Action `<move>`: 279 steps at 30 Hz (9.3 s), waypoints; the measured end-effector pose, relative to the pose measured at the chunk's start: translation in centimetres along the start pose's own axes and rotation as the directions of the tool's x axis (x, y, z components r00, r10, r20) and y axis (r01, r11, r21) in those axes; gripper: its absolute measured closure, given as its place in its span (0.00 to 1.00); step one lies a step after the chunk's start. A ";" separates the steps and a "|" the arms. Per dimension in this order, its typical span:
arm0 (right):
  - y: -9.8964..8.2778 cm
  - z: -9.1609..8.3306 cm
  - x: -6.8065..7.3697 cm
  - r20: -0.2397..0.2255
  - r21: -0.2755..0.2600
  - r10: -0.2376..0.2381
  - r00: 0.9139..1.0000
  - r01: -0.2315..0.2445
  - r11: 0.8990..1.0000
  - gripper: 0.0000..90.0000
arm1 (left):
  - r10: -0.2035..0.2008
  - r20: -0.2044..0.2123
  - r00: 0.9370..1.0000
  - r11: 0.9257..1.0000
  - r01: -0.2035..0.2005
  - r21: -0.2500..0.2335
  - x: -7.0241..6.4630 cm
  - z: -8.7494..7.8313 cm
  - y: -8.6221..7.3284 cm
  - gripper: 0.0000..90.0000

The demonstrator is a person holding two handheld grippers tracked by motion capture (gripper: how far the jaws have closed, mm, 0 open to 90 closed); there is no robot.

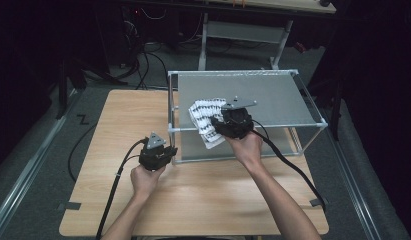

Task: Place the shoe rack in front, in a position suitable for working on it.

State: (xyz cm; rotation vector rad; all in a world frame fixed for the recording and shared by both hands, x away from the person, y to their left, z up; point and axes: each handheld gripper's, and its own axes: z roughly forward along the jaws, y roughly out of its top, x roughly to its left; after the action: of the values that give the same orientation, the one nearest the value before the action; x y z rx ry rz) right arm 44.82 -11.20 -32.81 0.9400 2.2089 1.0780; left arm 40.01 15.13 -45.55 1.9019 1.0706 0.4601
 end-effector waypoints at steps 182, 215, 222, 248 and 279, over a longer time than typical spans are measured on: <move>-1.8 -1.6 -3.2 0.043 0.005 0.093 0.995 -0.093 0.996 0.56 | -0.011 -0.029 1.000 1.000 0.011 0.003 0.5 -1.0 -0.7 0.89; -7.5 -7.8 -13.3 0.248 -0.015 0.218 0.944 -0.221 0.975 0.72 | -0.011 -0.031 0.999 1.000 0.012 0.007 0.5 -1.0 -0.7 0.89; -8.5 -9.0 -15.2 0.316 -0.009 0.225 0.922 -0.234 0.972 0.76 | -0.027 -0.050 0.998 1.000 0.027 0.001 1.2 -1.6 -1.1 0.89; -3.6 -3.4 -5.5 0.119 -0.010 0.063 0.991 -0.062 0.998 0.72 | -0.054 -0.078 0.996 0.999 0.053 -0.010 1.5 -2.2 -1.5 0.88; -3.3 -1.4 -6.4 0.191 -0.017 0.048 0.980 -0.045 0.999 0.71 | -0.115 -0.174 0.978 0.993 0.111 -0.036 4.7 -4.9 -3.1 0.89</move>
State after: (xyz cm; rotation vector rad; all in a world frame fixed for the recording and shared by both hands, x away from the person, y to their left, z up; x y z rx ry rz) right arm 46.66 -18.20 -33.87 1.0490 2.0311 0.9773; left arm 37.86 22.28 -45.95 1.7919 1.2748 0.5829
